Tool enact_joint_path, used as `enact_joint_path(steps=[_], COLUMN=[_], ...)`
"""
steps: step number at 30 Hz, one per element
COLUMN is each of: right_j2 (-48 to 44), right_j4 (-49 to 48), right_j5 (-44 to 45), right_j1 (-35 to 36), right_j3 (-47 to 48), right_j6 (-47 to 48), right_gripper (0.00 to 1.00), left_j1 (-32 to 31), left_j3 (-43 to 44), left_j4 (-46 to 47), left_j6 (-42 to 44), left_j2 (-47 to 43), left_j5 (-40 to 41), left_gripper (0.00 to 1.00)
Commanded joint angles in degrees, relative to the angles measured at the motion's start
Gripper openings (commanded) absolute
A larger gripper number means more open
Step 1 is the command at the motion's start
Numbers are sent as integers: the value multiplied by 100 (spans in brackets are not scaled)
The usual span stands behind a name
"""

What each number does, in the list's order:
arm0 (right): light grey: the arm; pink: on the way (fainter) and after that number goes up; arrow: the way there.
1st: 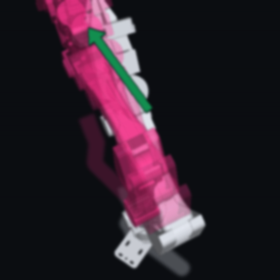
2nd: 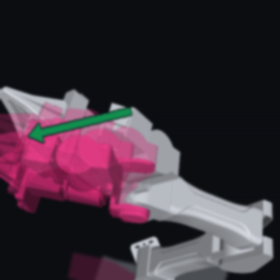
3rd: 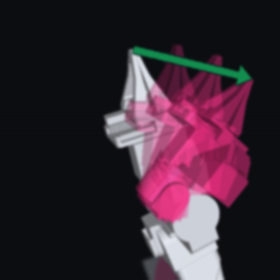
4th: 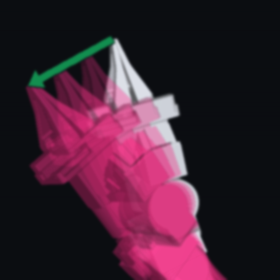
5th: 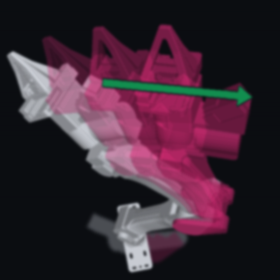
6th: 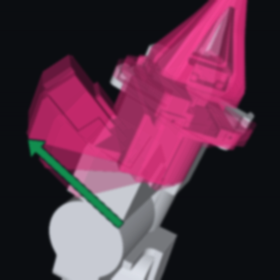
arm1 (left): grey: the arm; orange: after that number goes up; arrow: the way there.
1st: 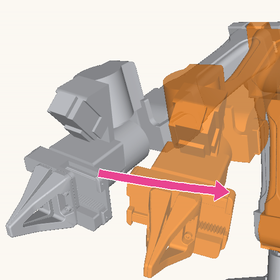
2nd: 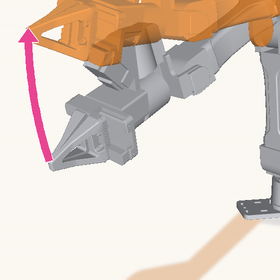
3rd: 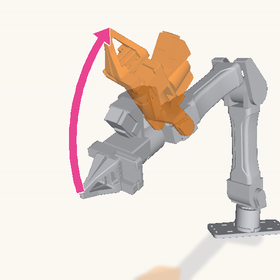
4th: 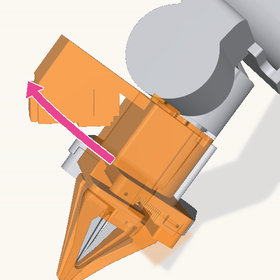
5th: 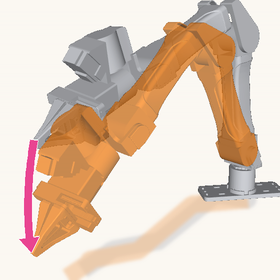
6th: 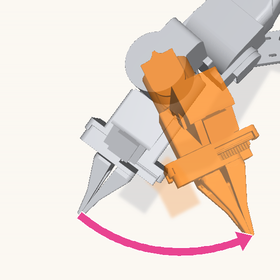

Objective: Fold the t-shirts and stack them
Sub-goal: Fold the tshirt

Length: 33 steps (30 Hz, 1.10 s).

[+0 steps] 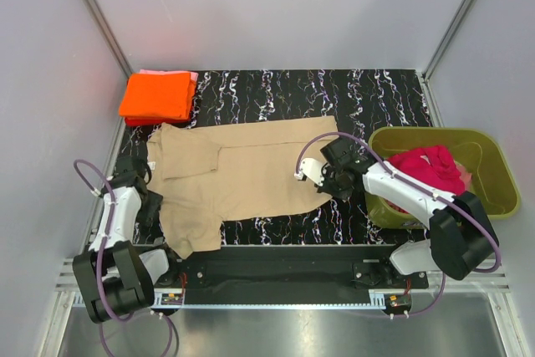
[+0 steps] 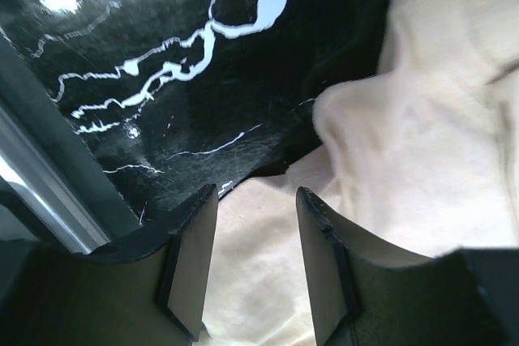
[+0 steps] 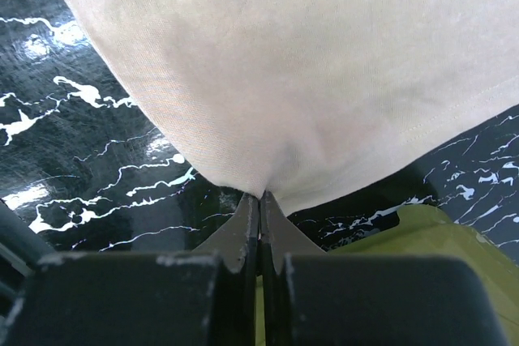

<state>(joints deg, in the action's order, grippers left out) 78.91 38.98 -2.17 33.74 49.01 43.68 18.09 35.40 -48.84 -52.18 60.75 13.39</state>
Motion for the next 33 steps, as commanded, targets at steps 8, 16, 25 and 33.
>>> enact_joint_path(steps=[8,16,25,33], right_j2=[-324,-552,-746,-1071], right_j4=[31,-5,-31,4], right_j5=[-187,-90,59,165], right_j1=[-7,54,142,282], right_j3=[276,196,12,-120], right_j6=[114,114,9,18], right_gripper=[0,0,0,0], left_j1=[-270,-385,-455,-481], left_j3=[-279,-437,-595,-551], left_j4=[463,524,796,789], left_j6=[-292,-372,-301,-187], left_j2=[200,174,393,482], left_j5=[-143,-3,-82,-108], left_gripper=[45,39,32,0])
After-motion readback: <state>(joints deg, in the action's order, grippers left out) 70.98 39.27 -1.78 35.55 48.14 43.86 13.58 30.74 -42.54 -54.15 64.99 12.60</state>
